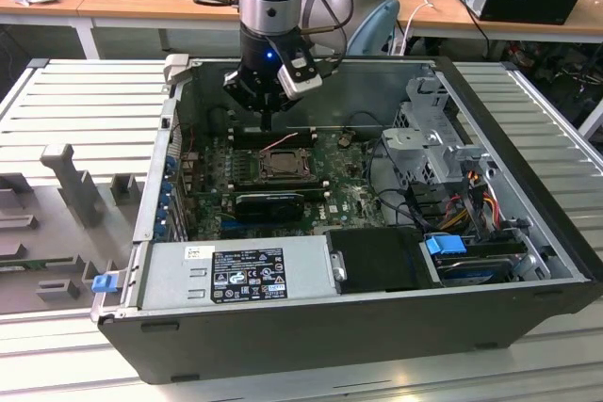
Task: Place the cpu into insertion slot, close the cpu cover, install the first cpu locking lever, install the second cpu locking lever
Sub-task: 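Install the first cpu locking lever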
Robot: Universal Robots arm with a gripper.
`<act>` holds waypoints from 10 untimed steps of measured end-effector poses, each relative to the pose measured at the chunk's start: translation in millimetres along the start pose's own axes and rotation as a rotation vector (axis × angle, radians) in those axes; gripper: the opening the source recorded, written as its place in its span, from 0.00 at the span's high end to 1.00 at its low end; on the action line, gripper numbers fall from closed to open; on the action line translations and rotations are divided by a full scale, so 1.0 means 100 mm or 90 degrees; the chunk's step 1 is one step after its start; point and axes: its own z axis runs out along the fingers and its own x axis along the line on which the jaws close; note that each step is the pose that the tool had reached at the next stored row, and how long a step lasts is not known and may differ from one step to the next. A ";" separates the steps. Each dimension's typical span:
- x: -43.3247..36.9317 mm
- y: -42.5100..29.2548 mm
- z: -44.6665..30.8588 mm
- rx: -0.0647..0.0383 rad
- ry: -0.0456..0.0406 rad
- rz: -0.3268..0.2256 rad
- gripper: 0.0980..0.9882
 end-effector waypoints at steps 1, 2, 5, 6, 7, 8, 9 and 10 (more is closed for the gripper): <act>-0.003 0.000 0.000 0.000 0.0000 0.000 0.99; -0.007 0.000 0.000 0.000 0.0000 0.000 0.99; -0.016 0.000 0.000 0.000 0.0000 0.000 0.99; -0.019 0.001 0.000 0.000 0.0000 0.000 0.99; -0.022 0.001 0.000 0.000 0.0000 0.000 0.99; -0.024 0.001 0.000 0.000 0.0000 0.000 0.99; -0.027 0.001 0.000 0.000 0.0000 0.000 0.99; -0.031 0.001 0.000 0.000 0.0000 0.000 0.99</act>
